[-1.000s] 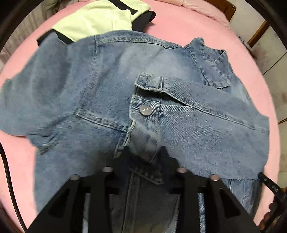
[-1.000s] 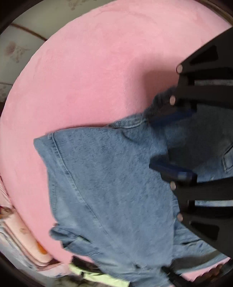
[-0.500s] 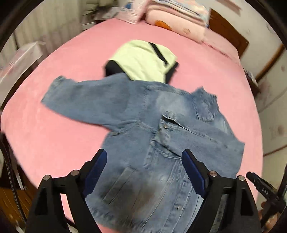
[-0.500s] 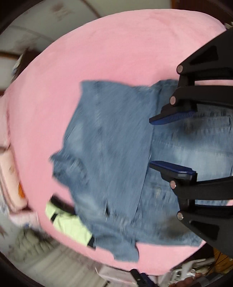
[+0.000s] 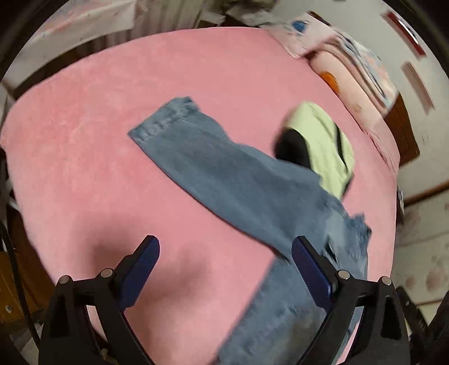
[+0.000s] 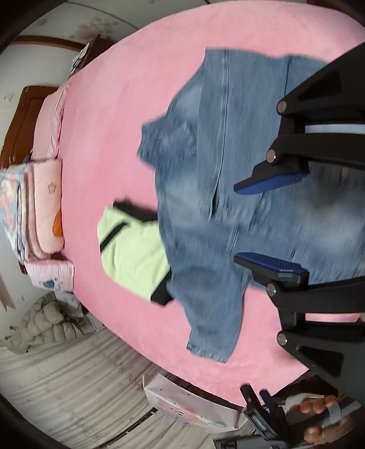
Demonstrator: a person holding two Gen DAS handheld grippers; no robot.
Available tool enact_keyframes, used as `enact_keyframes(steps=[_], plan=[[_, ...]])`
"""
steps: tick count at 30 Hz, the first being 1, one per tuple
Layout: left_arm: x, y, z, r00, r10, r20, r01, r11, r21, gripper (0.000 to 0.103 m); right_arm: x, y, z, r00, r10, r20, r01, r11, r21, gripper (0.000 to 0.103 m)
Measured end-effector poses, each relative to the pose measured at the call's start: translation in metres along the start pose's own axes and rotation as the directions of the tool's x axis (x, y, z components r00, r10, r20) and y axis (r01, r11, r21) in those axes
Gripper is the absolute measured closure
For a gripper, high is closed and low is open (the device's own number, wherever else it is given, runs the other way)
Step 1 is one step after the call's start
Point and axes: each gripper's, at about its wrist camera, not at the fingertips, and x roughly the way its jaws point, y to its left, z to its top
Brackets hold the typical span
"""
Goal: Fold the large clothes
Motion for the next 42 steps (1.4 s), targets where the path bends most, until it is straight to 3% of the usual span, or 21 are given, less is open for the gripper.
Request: enact_keyframes(steps=[5, 9, 11, 14, 16, 18, 19, 21, 22, 24, 26, 28, 32, 36, 39, 42], plan=[[0.056, 0.052, 0.043, 1.0, -0.003, -0.013, 0.002, 0.999, -0.032, 0.008, 0.065, 0.085, -0.001, 0.999, 0.007, -0.035, -0.008, 0.999, -0.033, 0.058], [0.105, 0.092, 0.065, 0.996, -0.093, -0.014, 0.091, 0.99, -0.109, 0.009, 0.107, 0.134, -0.005, 0.998, 0.024, -0.062, -0.028, 0.997, -0.069, 0.058], [0.133, 0.113, 0.07, 0.986, -0.166, -0.025, 0.157, 0.964, -0.214, 0.021, 0.117, 0.145, -0.009, 0.996, 0.03, -0.079, -0.036, 0.996, -0.082, 0.058], [0.165, 0.136, 0.073, 0.97, -0.242, -0.002, 0.227, 0.912, -0.342, 0.026, 0.129, 0.15, -0.019, 0.993, 0.022, -0.113, -0.031, 0.996, -0.082, 0.058], [0.174, 0.142, 0.074, 0.965, -0.26, 0.042, 0.257, 0.891, -0.374, 0.026, 0.134, 0.146, -0.024, 0.991, 0.006, -0.131, -0.014, 0.998, -0.059, 0.058], [0.18, 0.141, 0.078, 0.964, -0.256, 0.069, 0.263, 0.889, -0.376, 0.026, 0.138, 0.136, -0.027, 0.989, -0.002, -0.148, -0.001, 1.0, -0.021, 0.058], [0.182, 0.139, 0.082, 0.967, -0.243, 0.079, 0.255, 0.893, -0.371, 0.029, 0.139, 0.131, -0.029, 0.988, -0.005, -0.157, 0.005, 1.0, -0.004, 0.058], [0.187, 0.135, 0.09, 0.97, -0.229, 0.084, 0.244, 0.898, -0.367, 0.06, 0.14, 0.122, -0.032, 0.986, -0.015, -0.167, 0.019, 1.0, 0.025, 0.058], [0.19, 0.135, 0.094, 0.97, -0.231, 0.079, 0.243, 0.893, -0.378, 0.089, 0.14, 0.118, -0.033, 0.986, -0.017, -0.168, 0.023, 0.999, 0.032, 0.058], [0.191, 0.133, 0.101, 0.962, -0.256, 0.092, 0.27, 0.867, -0.419, 0.093, 0.137, 0.108, -0.035, 0.986, -0.022, -0.168, 0.03, 0.998, 0.049, 0.058], [0.179, 0.12, 0.105, 0.963, -0.243, 0.113, 0.268, 0.876, -0.4, 0.095, 0.133, 0.1, -0.038, 0.987, -0.02, -0.162, 0.031, 0.997, 0.064, 0.058], [0.155, 0.098, 0.109, 0.954, -0.254, 0.161, 0.296, 0.884, -0.361, 0.095, 0.126, 0.088, -0.04, 0.988, -0.02, -0.153, 0.033, 0.996, 0.081, 0.058], [0.088, 0.032, 0.11, 0.899, -0.36, 0.251, 0.414, 0.884, -0.215, 0.097, 0.111, 0.057, -0.047, 0.989, -0.019, -0.145, 0.038, 0.991, 0.128, 0.058], [0.02, -0.069, 0.093, 0.811, -0.52, 0.27, 0.537, 0.843, 0.011, 0.101, 0.089, 0.011, -0.055, 0.992, -0.024, -0.122, 0.048, 0.98, 0.195, 0.058], [-0.015, -0.146, 0.064, 0.736, -0.637, 0.23, 0.612, 0.771, 0.175, 0.101, 0.066, -0.031, -0.062, 0.994, -0.048, -0.093, 0.068, 0.971, 0.229, 0.058], [-0.028, -0.227, 0.018, 0.648, -0.752, 0.117, 0.705, 0.651, 0.283, 0.1, 0.043, -0.076, -0.069, 0.994, -0.081, -0.072, 0.098, 0.959, 0.266, 0.058]])
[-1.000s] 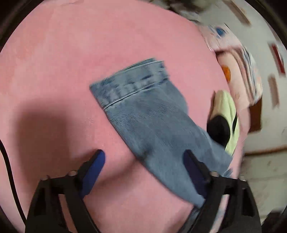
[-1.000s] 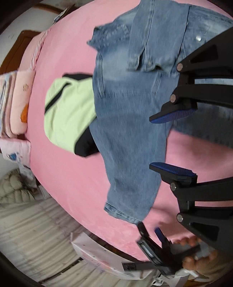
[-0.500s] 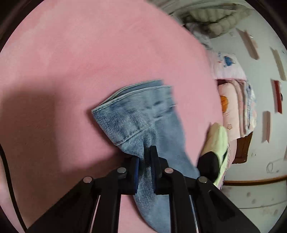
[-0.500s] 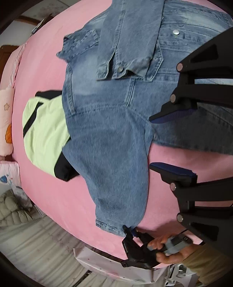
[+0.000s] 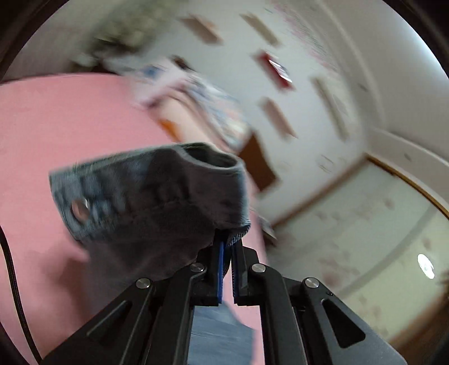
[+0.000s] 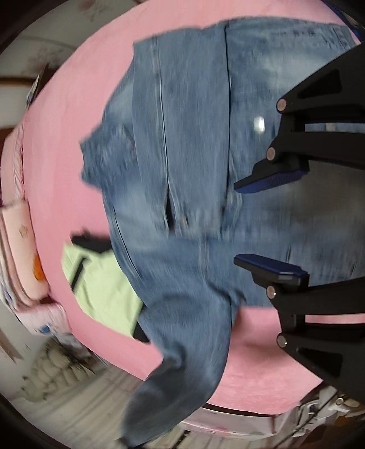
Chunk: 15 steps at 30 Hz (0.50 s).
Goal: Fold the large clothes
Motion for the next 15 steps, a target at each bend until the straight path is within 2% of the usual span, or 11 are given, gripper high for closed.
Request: enact_keyframes(steps=[1, 3, 5, 6, 7, 9, 10, 11, 12, 13, 15], plan=[[0.02, -0.022, -0.018, 0.998, -0.051, -0.046, 0.052, 0.998, 0.021, 0.1, -0.008, -0.02, 0.0, 1.0, -0.016, 0.012, 0.016, 1.0, 0.016, 0.058], [0.06, -0.053, -0.057, 0.985, -0.096, -0.146, 0.107, 0.992, 0.071, 0.1, -0.02, -0.053, 0.001, 0.998, -0.047, 0.034, 0.046, 0.998, 0.045, 0.058], [0.106, -0.073, -0.108, 0.954, -0.112, -0.279, 0.15, 0.981, 0.119, 0.1, -0.033, -0.095, 0.0, 0.995, -0.09, 0.053, 0.086, 0.993, 0.08, 0.058], [0.128, -0.078, -0.139, 0.929, -0.092, -0.359, 0.152, 0.978, 0.145, 0.1, -0.036, -0.108, -0.001, 0.993, -0.107, 0.056, 0.101, 0.991, 0.092, 0.058], [0.153, -0.08, -0.172, 0.892, -0.054, -0.448, 0.144, 0.975, 0.17, 0.098, -0.04, -0.127, -0.002, 0.991, -0.125, 0.057, 0.118, 0.987, 0.111, 0.058], [0.19, -0.073, -0.23, 0.809, 0.018, -0.587, 0.122, 0.972, 0.198, 0.093, -0.043, -0.161, -0.006, 0.989, -0.142, 0.05, 0.133, 0.979, 0.153, 0.058], [0.204, -0.065, -0.257, 0.76, 0.058, -0.647, 0.103, 0.973, 0.208, 0.093, -0.043, -0.177, -0.008, 0.988, -0.148, 0.042, 0.139, 0.975, 0.173, 0.058], [0.214, -0.056, -0.284, 0.718, 0.121, -0.686, 0.061, 0.97, 0.235, 0.093, -0.04, -0.191, -0.009, 0.988, -0.152, 0.031, 0.144, 0.972, 0.186, 0.058], [0.218, -0.049, -0.301, 0.691, 0.163, -0.704, 0.033, 0.966, 0.256, 0.093, -0.036, -0.203, -0.01, 0.987, -0.158, 0.018, 0.151, 0.969, 0.193, 0.058], [0.217, -0.043, -0.309, 0.681, 0.196, -0.705, 0.012, 0.96, 0.279, 0.093, -0.031, -0.213, -0.01, 0.987, -0.161, 0.006, 0.157, 0.968, 0.197, 0.058], [0.205, -0.036, -0.313, 0.685, 0.244, -0.686, -0.025, 0.949, 0.313, 0.092, -0.021, -0.225, -0.008, 0.989, -0.15, -0.011, 0.15, 0.969, 0.197, 0.058]])
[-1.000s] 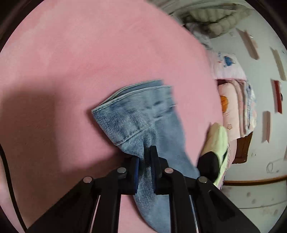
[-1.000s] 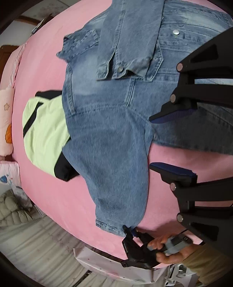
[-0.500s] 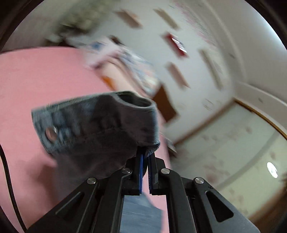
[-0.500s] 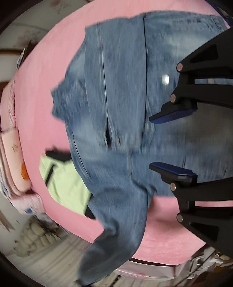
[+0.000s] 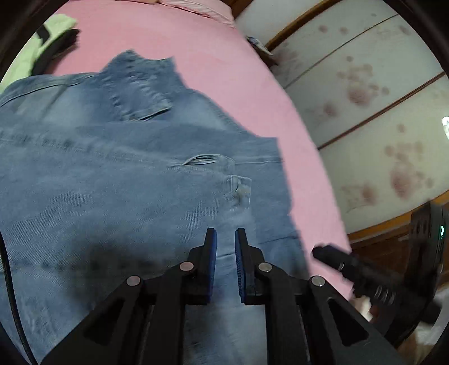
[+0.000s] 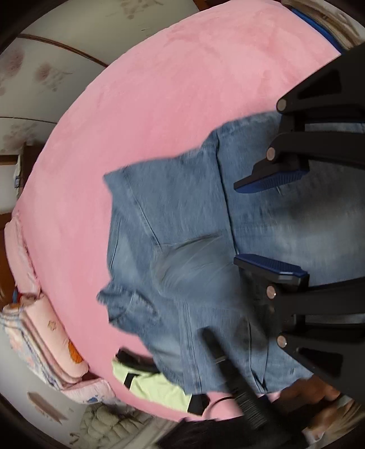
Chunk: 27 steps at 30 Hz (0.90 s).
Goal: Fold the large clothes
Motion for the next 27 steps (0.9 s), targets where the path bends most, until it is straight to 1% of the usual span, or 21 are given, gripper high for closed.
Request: enact_keyframes(steps=[2, 3, 4, 5, 6, 8, 9, 10, 12, 13, 14, 15, 17, 19, 20, 21, 23, 24, 25, 27], plan=[[-0.02, 0.012, -0.007, 0.998, 0.049, 0.041, -0.048, 0.999, -0.026, 0.083, 0.016, -0.003, 0.007, 0.999, 0.036, -0.025, -0.036, 0.999, -0.01, 0.058], [-0.032, 0.017, -0.005, 0.995, 0.075, 0.063, -0.073, 0.997, -0.041, 0.08, 0.021, -0.003, 0.008, 0.998, 0.045, -0.033, -0.045, 0.999, -0.017, 0.058], [-0.047, 0.023, -0.005, 0.989, 0.115, 0.091, -0.109, 0.992, -0.066, 0.076, 0.032, -0.002, 0.012, 0.997, 0.05, -0.051, -0.051, 0.998, -0.028, 0.057], [-0.059, 0.033, -0.004, 0.982, 0.153, 0.112, -0.143, 0.985, -0.094, 0.074, 0.037, -0.003, 0.013, 0.997, 0.054, -0.056, -0.056, 0.998, -0.035, 0.057], [-0.07, 0.047, -0.003, 0.972, 0.197, 0.131, -0.18, 0.975, -0.13, 0.073, 0.044, -0.001, 0.015, 0.996, 0.061, -0.059, -0.064, 0.997, -0.046, 0.057], [-0.094, 0.081, -0.007, 0.947, 0.278, 0.159, -0.244, 0.948, -0.206, 0.067, 0.062, 0.002, 0.021, 0.996, 0.055, -0.073, -0.06, 0.996, -0.066, 0.057], [-0.107, 0.101, -0.004, 0.928, 0.33, 0.17, -0.283, 0.925, -0.253, 0.066, 0.071, 0.003, 0.024, 0.995, 0.055, -0.08, -0.061, 0.996, -0.071, 0.057], [-0.117, 0.117, -0.003, 0.916, 0.363, 0.17, -0.308, 0.909, -0.28, 0.066, 0.08, 0.005, 0.028, 0.995, 0.052, -0.086, -0.058, 0.996, -0.074, 0.057], [-0.13, 0.148, 0.005, 0.886, 0.431, 0.169, -0.363, 0.873, -0.326, 0.066, 0.091, 0.01, 0.036, 0.994, 0.058, -0.09, -0.065, 0.995, -0.074, 0.057], [-0.13, 0.159, 0.013, 0.876, 0.452, 0.171, -0.379, 0.862, -0.336, 0.065, 0.095, 0.014, 0.041, 0.995, 0.063, -0.081, -0.069, 0.995, -0.078, 0.057], [-0.125, 0.171, 0.019, 0.868, 0.468, 0.169, -0.393, 0.853, -0.343, 0.061, 0.098, 0.018, 0.044, 0.995, 0.065, -0.073, -0.071, 0.994, -0.086, 0.057], [-0.122, 0.182, 0.021, 0.865, 0.478, 0.157, -0.404, 0.845, -0.35, 0.059, 0.101, 0.025, 0.048, 0.996, 0.068, -0.062, -0.074, 0.992, -0.099, 0.057], [-0.108, 0.201, 0.033, 0.862, 0.49, 0.129, -0.421, 0.835, -0.354, 0.058, 0.105, 0.034, 0.056, 0.996, 0.068, -0.049, -0.074, 0.989, -0.126, 0.057], [-0.093, 0.21, 0.038, 0.865, 0.491, 0.107, -0.433, 0.836, -0.337, 0.058, 0.109, 0.048, 0.063, 0.996, 0.076, -0.035, -0.081, 0.983, -0.166, 0.057], [-0.084, 0.212, 0.041, 0.859, 0.502, 0.097, -0.451, 0.833, -0.32, 0.058, 0.112, 0.055, 0.065, 0.997, 0.077, -0.027, -0.081, 0.979, -0.189, 0.057], [-0.076, 0.207, 0.044, 0.85, 0.52, 0.091, -0.473, 0.826, -0.306, 0.058, 0.117, 0.064, 0.067, 0.997, 0.068, -0.021, -0.071, 0.973, -0.218, 0.057], [-0.064, 0.207, 0.048, 0.814, 0.574, 0.085, -0.534, 0.798, -0.279, 0.058, 0.129, 0.073, 0.07, 0.999, 0.035, -0.026, -0.04, 0.967, -0.253, 0.057], [-0.058, 0.209, 0.05, 0.797, 0.599, 0.075, -0.561, 0.781, -0.275, 0.058, 0.14, 0.076, 0.07, 0.999, 0.0, -0.039, -0.011, 0.965, -0.263, 0.057], [-0.053, 0.212, 0.05, 0.782, 0.621, 0.056, -0.587, 0.763, -0.272, 0.058, 0.147, 0.078, 0.07, 0.999, -0.013, -0.051, -0.001, 0.965, -0.263, 0.057], [-0.052, 0.216, 0.051, 0.777, 0.628, 0.049, -0.595, 0.757, -0.271, 0.058, 0.15, 0.079, 0.071, 0.999, -0.023, -0.049, 0.009, 0.966, -0.257, 0.057]])
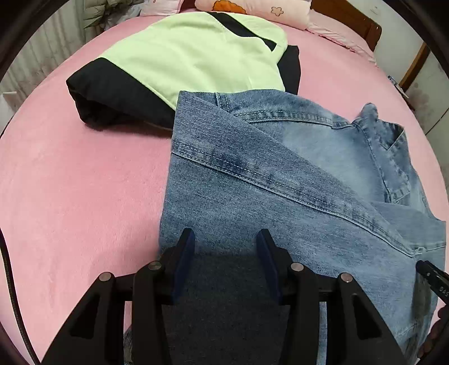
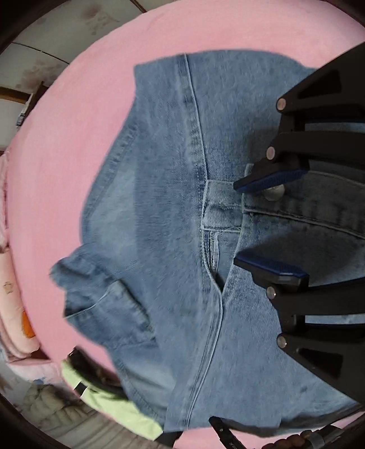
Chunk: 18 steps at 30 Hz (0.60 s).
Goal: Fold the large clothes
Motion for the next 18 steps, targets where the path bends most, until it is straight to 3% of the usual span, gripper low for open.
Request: enact_keyframes(steps=[3, 6, 10, 18], plan=[[-0.009, -0.002, 0.002, 1.0, 0.01, -0.012, -0.01, 1.0, 0.02, 0.058, -0.009, -0.001, 0.001, 1.0, 0.006, -0.007, -0.006, 1.0, 0.005, 0.057], [-0.043, -0.001, 0.002, 0.999, -0.029, 0.014, 0.029, 1.0, 0.006, 0.057, -0.032, -0.008, -0.004, 0.999, 0.048, 0.004, -0.048, 0.999, 0.022, 0.057], [-0.106, -0.009, -0.007, 0.993, -0.078, 0.086, 0.077, 0.997, 0.014, 0.027, -0.072, -0.018, -0.016, 0.995, 0.08, 0.053, -0.081, 0.997, 0.013, 0.057], [-0.225, -0.03, -0.046, 0.979, -0.091, 0.183, 0.073, 0.992, 0.104, 0.025, -0.162, -0.04, -0.047, 0.981, 0.128, 0.144, -0.125, 0.992, -0.028, 0.057]])
